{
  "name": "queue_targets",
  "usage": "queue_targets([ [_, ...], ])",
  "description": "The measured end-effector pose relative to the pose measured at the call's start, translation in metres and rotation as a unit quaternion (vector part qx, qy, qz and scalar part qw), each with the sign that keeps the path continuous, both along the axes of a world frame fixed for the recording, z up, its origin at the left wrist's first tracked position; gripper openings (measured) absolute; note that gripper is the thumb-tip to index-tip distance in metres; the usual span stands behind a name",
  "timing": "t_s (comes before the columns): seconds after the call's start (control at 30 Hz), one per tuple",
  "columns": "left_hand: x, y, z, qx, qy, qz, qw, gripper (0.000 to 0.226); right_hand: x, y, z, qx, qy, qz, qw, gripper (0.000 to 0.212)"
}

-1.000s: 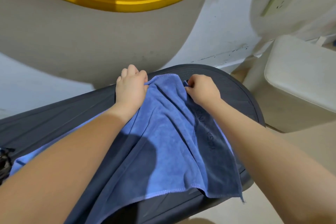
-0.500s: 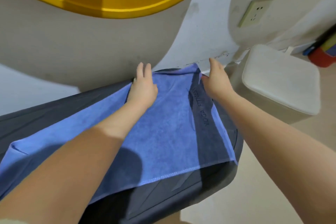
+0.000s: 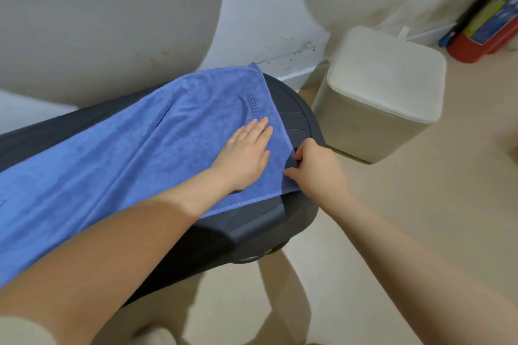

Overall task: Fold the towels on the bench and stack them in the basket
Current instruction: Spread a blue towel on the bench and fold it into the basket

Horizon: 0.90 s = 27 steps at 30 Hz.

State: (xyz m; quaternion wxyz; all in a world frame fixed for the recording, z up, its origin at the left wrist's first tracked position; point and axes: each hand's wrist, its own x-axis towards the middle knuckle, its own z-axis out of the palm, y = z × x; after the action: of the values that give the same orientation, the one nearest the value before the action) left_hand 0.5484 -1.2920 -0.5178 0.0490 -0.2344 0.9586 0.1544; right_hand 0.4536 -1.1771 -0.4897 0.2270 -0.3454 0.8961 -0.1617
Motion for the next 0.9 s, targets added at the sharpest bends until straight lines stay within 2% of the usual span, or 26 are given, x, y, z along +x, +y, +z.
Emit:
queue_targets([
  [0.13, 0.009, 0.007, 0.004, 0.01, -0.016, 0.046, 0.999, 0.059, 0.0, 0.003, -0.001, -0.031, -0.02, 0.012, 0.999, 0.014],
  [0.23, 0.014, 0.018, 0.01, -0.004, -0.071, 0.018, 0.997, 0.064, -0.02, 0.021, 0.004, -0.06, -0.049, -0.012, 0.997, 0.015],
  [0.33, 0.005, 0.033, 0.017, -0.028, -0.091, 0.004, 0.995, 0.07, -0.051, 0.045, 0.008, -0.05, -0.075, -0.03, 0.995, 0.028],
  [0.47, -0.012, 0.058, 0.015, -0.028, -0.102, 0.004, 0.994, 0.084, -0.079, 0.067, 0.013, 0.043, -0.049, 0.02, 0.998, 0.018],
  [0.53, -0.012, 0.068, 0.013, -0.046, -0.114, -0.027, 0.992, 0.091, -0.081, 0.071, 0.011, 0.131, -0.002, 0.064, 0.989, 0.015],
  [0.6, -0.002, 0.073, 0.014, -0.055, -0.111, -0.046, 0.991, 0.097, -0.075, 0.068, 0.01, 0.15, 0.063, 0.087, 0.983, 0.02],
  [0.7, 0.028, 0.073, 0.017, -0.039, -0.096, -0.032, 0.994, 0.091, -0.049, 0.042, 0.014, 0.0, 0.105, 0.126, 0.986, 0.025],
  [0.77, 0.058, 0.069, 0.024, -0.026, -0.096, 0.019, 0.995, 0.081, -0.021, 0.015, 0.019, -0.098, 0.079, 0.183, 0.975, 0.022],
  [0.83, 0.094, 0.062, 0.031, -0.019, -0.105, 0.095, 0.99, 0.074, 0.015, -0.015, 0.023, -0.149, 0.03, 0.252, 0.956, 0.02],
  [0.9, 0.137, 0.054, 0.039, -0.016, -0.104, 0.181, 0.978, 0.069, 0.053, -0.042, 0.026, -0.161, -0.016, 0.316, 0.935, 0.021],
])
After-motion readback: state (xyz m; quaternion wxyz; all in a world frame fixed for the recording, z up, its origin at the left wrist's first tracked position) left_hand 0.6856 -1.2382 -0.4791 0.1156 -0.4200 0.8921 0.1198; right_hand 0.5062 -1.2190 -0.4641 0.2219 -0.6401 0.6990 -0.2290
